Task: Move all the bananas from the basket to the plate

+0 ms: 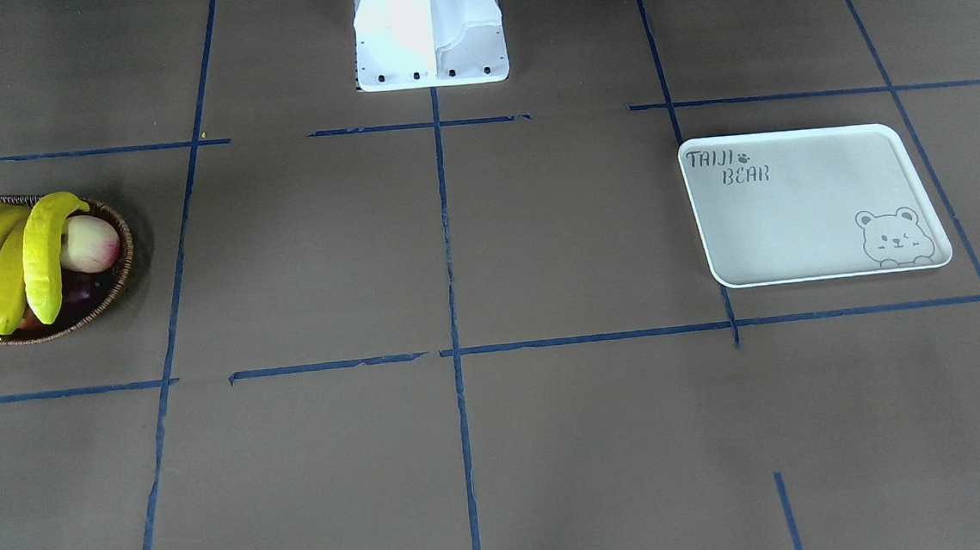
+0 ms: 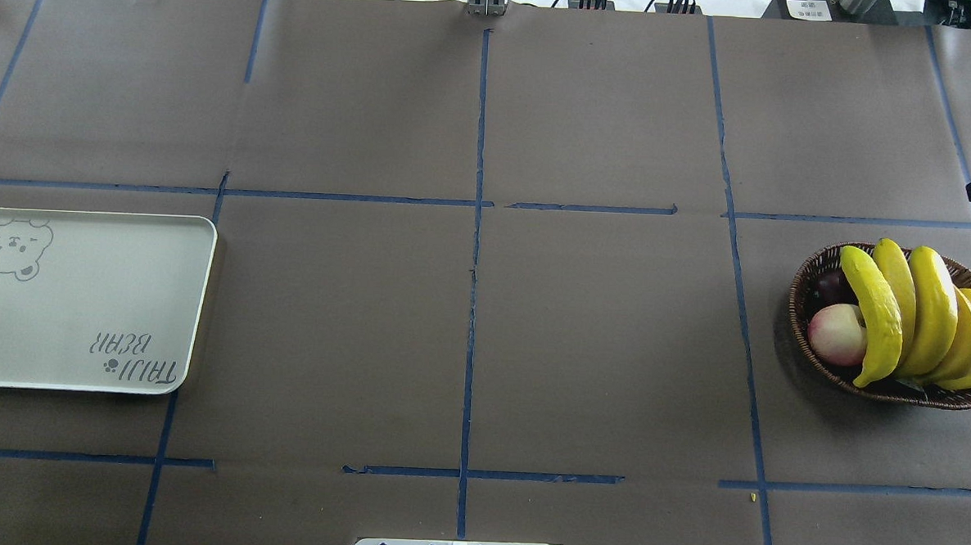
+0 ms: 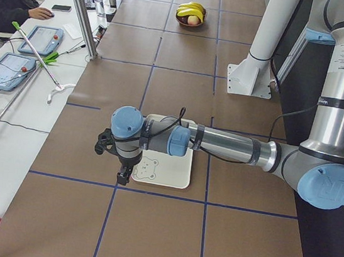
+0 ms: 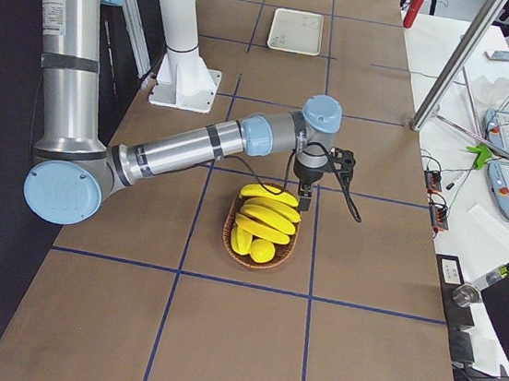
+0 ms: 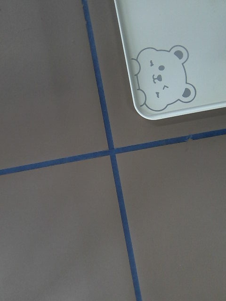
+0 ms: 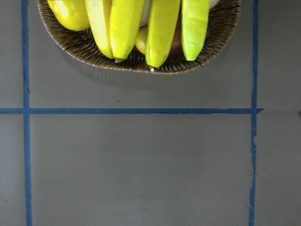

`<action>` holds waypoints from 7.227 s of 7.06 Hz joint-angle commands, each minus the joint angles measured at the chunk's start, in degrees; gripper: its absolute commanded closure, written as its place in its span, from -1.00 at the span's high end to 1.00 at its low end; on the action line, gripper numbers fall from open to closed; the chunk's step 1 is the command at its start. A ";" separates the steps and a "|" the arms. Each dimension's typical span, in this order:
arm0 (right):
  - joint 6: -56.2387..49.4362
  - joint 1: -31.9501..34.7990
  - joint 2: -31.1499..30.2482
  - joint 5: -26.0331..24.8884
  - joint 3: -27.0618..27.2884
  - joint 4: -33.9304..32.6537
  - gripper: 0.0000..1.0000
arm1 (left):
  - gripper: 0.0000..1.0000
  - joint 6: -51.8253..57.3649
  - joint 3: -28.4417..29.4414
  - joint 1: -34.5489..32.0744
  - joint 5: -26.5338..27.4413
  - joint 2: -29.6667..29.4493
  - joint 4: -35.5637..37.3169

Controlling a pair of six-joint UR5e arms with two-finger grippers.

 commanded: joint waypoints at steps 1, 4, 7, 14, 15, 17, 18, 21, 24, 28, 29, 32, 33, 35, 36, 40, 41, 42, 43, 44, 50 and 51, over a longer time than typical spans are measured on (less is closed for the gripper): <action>7.06 -2.15 -1.72 1.81 4.83 0.06 1.00 | 1.00 -1.66 0.09 0.07 -0.07 0.42 -1.29; 22.46 -8.45 -9.87 0.25 6.07 16.84 0.99 | 1.00 -1.65 0.00 0.07 -0.07 0.51 -1.29; 29.39 -16.63 -13.76 -5.37 6.42 21.33 0.99 | 1.00 -1.31 0.00 -0.02 -0.07 0.51 -1.38; 29.66 -24.39 -14.04 -11.53 3.34 21.59 0.84 | 1.00 -1.83 0.18 0.07 -0.15 0.60 -3.23; 29.66 -24.39 -13.95 -11.54 3.26 21.50 0.63 | 1.00 -1.83 0.35 0.07 -0.24 0.60 -3.23; 29.75 -24.39 -13.86 -12.76 3.26 21.50 0.11 | 1.00 -1.83 0.53 0.07 -0.85 0.34 -3.23; 29.75 -24.39 -13.95 -13.46 3.34 21.59 -0.18 | 1.00 -1.83 0.88 0.07 -1.12 0.08 -3.23; 29.75 -23.95 -14.56 -15.13 6.22 21.59 -0.94 | 1.00 -1.92 1.23 0.07 -2.70 -0.01 -3.23; 29.39 -17.55 -16.76 -14.36 15.61 20.89 -0.98 | 1.00 -2.01 1.14 0.07 -2.79 0.08 -3.23; 47.77 -28.66 3.20 -19.67 9.16 21.50 -0.99 | 0.99 -28.25 0.79 9.96 -2.70 -3.34 -16.15; 52.81 -30.96 5.10 -20.49 9.32 21.85 -0.98 | 0.99 -42.29 3.23 15.48 -2.53 -4.40 -27.02; 60.24 -34.30 13.18 -20.59 9.50 21.94 -0.98 | 0.98 -71.88 8.27 24.80 -2.35 -9.22 -54.32; 61.03 -36.15 16.17 -20.76 9.50 21.94 -0.98 | 0.98 -80.32 8.52 26.86 -2.26 -12.98 -58.99; 62.52 -42.63 20.57 -24.61 9.50 21.94 -0.98 | 0.98 -96.31 8.00 30.65 -1.91 -20.37 -64.54; 62.70 -46.24 21.72 -28.11 9.41 22.38 -0.98 | 0.98 -107.28 7.65 32.74 0.96 -23.27 -70.49; 65.43 -55.59 22.35 -38.61 8.18 32.14 -0.98 | 0.98 -124.58 2.83 44.52 11.18 -27.96 -78.64; 65.17 -55.50 22.35 -38.69 8.18 32.22 -0.99 | 0.98 -125.57 2.55 45.76 11.18 -28.48 -78.55; 64.82 -55.50 22.35 -38.70 8.09 32.22 -0.99 | 0.98 -125.32 2.72 47.69 11.62 -28.92 -78.38; 64.81 -55.50 22.52 -39.22 8.09 32.22 -0.99 | 0.98 -125.23 2.73 50.14 14.23 -29.54 -78.29; 64.73 -55.50 22.87 -39.57 8.09 32.22 -0.98 | 0.98 -124.88 2.81 54.26 18.87 -29.98 -78.29; 64.90 -55.50 23.31 -39.93 7.83 32.14 -0.94 | -1.00 -119.01 2.02 56.50 20.68 -28.84 -78.64; 65.08 -55.50 23.49 -39.93 7.74 32.83 -0.14 | -1.00 -118.99 2.02 56.58 20.59 -28.84 -78.55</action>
